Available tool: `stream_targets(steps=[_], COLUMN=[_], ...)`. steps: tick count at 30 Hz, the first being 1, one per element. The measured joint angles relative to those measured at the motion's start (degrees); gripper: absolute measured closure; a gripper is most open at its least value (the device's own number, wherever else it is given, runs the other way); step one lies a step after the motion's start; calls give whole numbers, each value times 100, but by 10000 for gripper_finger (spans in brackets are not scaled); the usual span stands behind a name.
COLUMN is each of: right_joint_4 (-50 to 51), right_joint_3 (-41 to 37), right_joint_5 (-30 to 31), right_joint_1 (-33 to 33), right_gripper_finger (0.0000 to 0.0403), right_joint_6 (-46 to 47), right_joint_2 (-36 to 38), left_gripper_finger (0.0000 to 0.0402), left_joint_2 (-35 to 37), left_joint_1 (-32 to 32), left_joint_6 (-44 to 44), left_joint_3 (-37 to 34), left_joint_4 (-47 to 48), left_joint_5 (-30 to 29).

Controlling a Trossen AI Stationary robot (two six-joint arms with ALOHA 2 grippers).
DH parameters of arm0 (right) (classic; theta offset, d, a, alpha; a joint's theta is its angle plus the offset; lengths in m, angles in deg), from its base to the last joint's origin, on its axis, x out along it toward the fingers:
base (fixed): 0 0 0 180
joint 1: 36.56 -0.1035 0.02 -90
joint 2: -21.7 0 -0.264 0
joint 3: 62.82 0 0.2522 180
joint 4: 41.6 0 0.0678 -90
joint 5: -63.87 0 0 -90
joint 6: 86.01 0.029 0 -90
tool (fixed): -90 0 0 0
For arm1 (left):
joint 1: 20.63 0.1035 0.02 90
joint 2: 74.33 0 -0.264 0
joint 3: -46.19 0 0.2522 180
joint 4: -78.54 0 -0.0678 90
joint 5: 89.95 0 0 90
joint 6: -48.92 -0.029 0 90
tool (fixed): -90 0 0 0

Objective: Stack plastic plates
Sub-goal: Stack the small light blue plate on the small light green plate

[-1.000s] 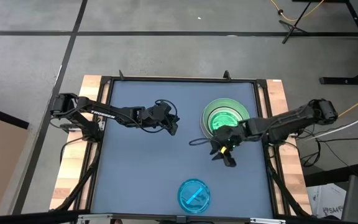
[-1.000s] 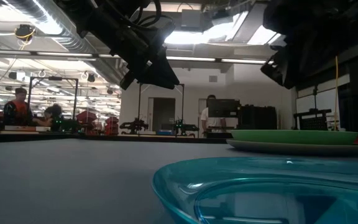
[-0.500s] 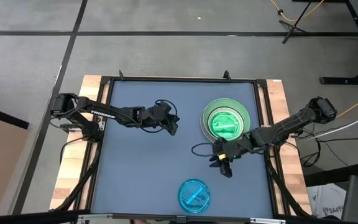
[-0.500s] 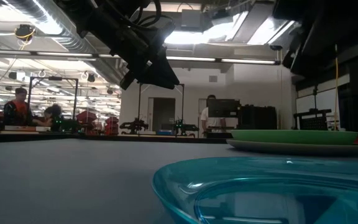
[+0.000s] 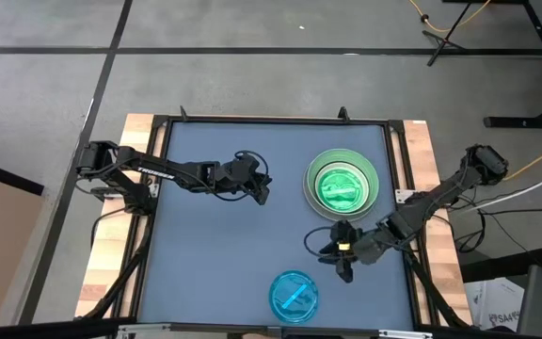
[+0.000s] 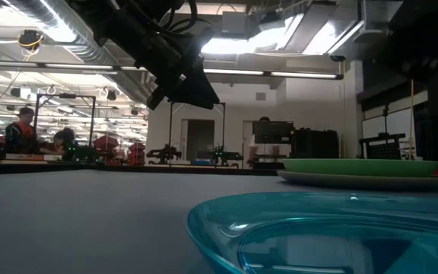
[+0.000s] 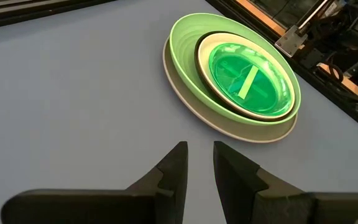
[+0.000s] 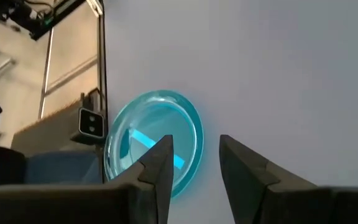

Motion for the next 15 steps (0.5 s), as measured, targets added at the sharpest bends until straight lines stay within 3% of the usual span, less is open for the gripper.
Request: stream_targets(steps=[7,15], right_joint_4=[-78,-505], right_joint_3=[0,0], right_joint_5=[518,417], right_joint_1=[-317,-340], right_gripper_finger=[283,283], right_joint_6=[331,320], right_joint_2=[-75,-626], left_gripper_finger=[331,331], left_joint_2=[0,0], left_joint_1=[0,0], left_joint_6=[-1,-1], left_joint_3=[0,0], left_joint_4=[-2,-2], left_joint_5=[0,0])
